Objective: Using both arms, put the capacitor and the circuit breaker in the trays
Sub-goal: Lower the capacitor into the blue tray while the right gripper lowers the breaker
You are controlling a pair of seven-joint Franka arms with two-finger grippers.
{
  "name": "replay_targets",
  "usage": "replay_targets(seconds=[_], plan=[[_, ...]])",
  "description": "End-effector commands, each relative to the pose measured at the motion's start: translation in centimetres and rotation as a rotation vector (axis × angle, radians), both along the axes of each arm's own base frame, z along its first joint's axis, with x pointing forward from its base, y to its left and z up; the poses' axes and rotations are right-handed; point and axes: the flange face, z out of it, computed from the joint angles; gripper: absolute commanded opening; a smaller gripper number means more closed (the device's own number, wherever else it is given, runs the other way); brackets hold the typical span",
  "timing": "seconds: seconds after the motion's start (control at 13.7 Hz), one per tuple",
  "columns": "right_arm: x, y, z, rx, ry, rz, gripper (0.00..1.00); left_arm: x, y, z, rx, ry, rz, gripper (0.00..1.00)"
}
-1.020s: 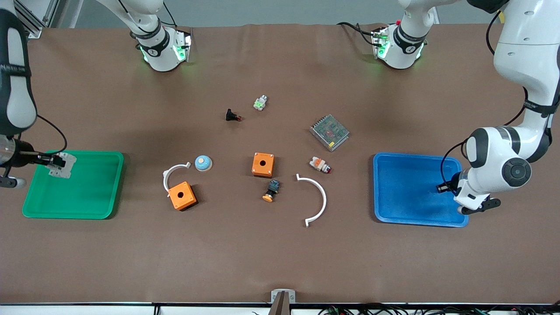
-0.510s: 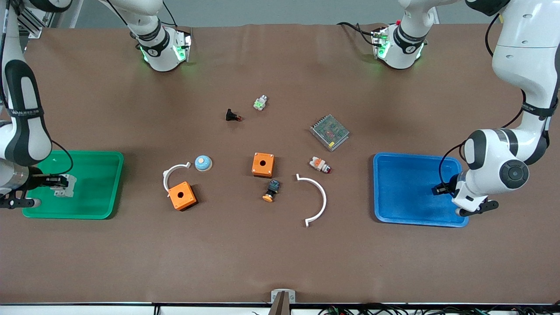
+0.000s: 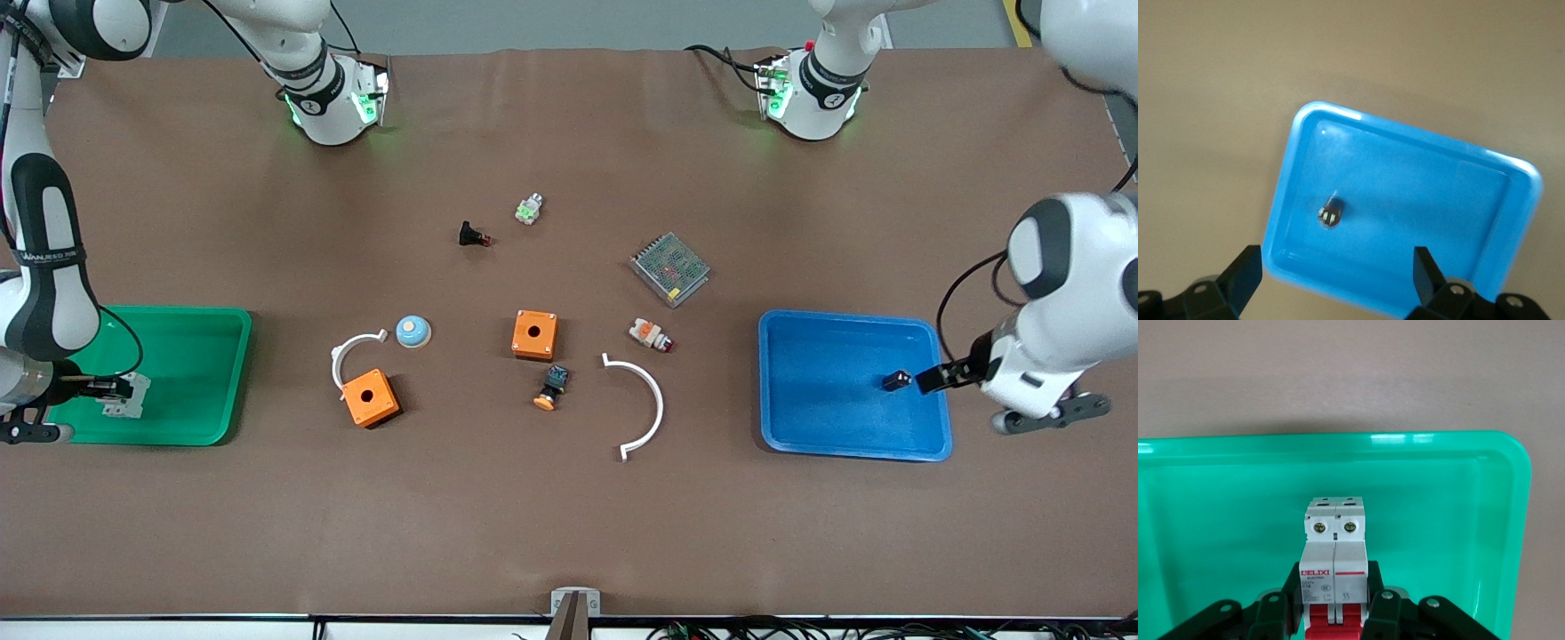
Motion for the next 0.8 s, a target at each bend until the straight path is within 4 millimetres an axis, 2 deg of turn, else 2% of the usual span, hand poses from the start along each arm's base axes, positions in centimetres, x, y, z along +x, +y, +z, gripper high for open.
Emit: replay_targets(seconds=[0.0, 0.15, 0.29, 0.58, 0.66, 0.73], plan=[[0.0, -1.3, -0.3, 0.019, -0.007, -0.051, 0.05, -2.0, -0.2, 6.9, 0.022, 0.028, -0.035, 1.0], [-0.2, -1.3, -1.3, 0.025, 0.004, -0.049, 0.05, -3.9, -0.9, 11.1, 0.022, 0.046, -0.059, 1.0], [-0.2, -1.1, -1.7, 0.03, 0.014, -0.048, 0.06, -6.2, -1.9, 15.8, 0.018, -0.012, -0.097, 1.0], [-0.5, -0.6, -2.5, 0.063, 0.022, -0.06, 0.09, -9.9, -2.0, 20.3, -0.044, -0.008, -0.107, 1.0], [-0.5, -0.6, -2.5, 0.07, 0.021, -0.067, 0.22, -10.3, -1.7, 20.8, -0.045, -0.01, -0.114, 1.0], [-0.4, -0.5, -2.3, 0.069, 0.02, -0.065, 0.56, -10.8, -1.4, 21.7, -0.044, -0.026, -0.11, 1.0]])
